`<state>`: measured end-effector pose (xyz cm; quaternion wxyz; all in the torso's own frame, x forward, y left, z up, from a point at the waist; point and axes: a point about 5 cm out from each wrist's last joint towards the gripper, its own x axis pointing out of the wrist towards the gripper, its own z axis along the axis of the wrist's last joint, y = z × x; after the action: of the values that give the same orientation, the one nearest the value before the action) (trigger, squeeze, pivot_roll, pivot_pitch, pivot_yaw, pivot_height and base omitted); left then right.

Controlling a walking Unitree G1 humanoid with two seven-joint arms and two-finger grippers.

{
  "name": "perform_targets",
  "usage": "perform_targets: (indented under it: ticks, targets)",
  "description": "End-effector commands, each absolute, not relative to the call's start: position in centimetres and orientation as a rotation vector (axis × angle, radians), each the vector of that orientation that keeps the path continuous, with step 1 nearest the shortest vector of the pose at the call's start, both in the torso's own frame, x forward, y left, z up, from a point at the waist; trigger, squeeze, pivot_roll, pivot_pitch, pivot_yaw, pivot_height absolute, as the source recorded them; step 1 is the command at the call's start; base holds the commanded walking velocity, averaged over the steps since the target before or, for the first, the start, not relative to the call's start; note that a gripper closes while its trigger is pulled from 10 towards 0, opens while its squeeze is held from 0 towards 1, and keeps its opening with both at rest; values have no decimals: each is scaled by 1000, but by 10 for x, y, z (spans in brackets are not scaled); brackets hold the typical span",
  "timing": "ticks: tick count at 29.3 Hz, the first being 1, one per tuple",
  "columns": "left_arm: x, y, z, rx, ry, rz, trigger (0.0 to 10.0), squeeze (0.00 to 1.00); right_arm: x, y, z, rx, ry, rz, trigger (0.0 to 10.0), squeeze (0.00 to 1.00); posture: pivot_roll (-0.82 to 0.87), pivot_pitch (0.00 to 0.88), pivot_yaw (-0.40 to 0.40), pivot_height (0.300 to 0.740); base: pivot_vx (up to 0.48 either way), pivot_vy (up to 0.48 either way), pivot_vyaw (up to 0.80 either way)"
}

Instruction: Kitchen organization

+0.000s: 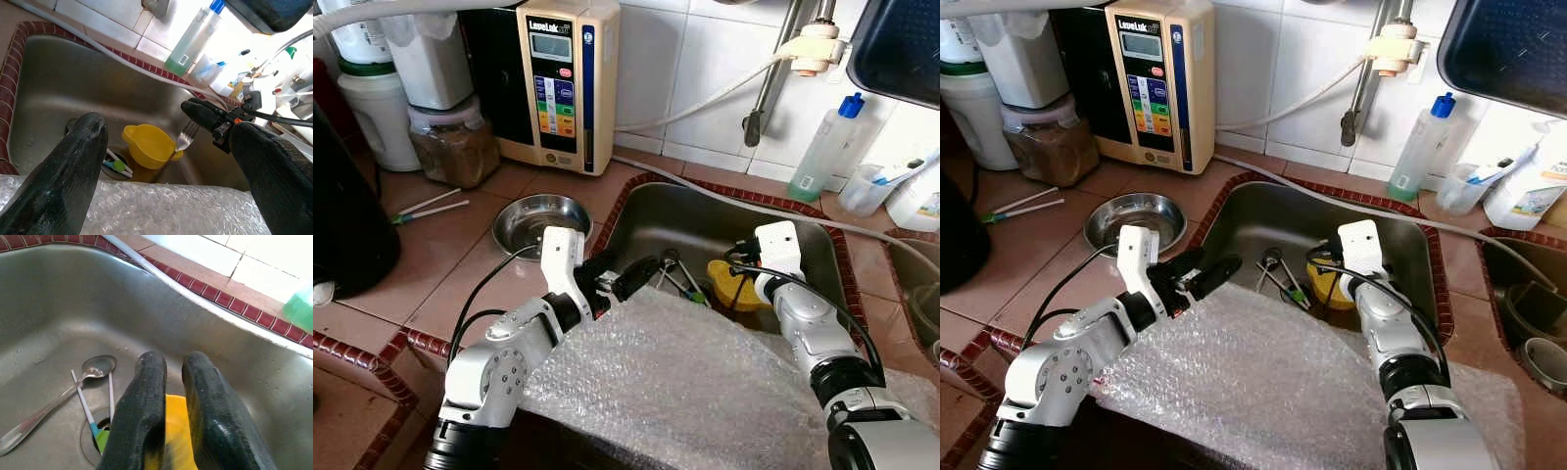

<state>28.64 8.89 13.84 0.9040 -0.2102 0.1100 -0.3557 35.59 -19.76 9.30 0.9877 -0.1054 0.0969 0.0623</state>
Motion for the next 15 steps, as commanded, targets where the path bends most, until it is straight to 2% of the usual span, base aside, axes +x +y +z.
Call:
perform_targets:
  ticks: [1, 8, 9, 13, 15]
  targets:
    - [290, 87, 140, -391, 225, -727, 10000, 1000, 359, -197, 99, -216, 176, 126, 10000, 1000, 55, 0, -36, 740, 0, 0, 0]
    - [298, 94, 139, -387, 202, -638, 10000, 1000, 361, -190, 101, -177, 165, 165, 10000, 1000, 55, 0, -39, 740, 0, 0, 0]
    - [304, 100, 141, -361, 174, -568, 10000, 1000, 362, -189, 104, -174, 155, 168, 10000, 1000, 56, 0, -39, 740, 0, 0, 0]
    - [312, 110, 143, -322, 136, -462, 10000, 1000, 363, -187, 108, -166, 130, 169, 10000, 1000, 56, 0, -39, 740, 0, 0, 0]
    - [321, 122, 145, -248, 110, -364, 10000, 1000, 364, -184, 115, -161, 99, 178, 10000, 1000, 56, 0, -39, 740, 0, 0, 0]
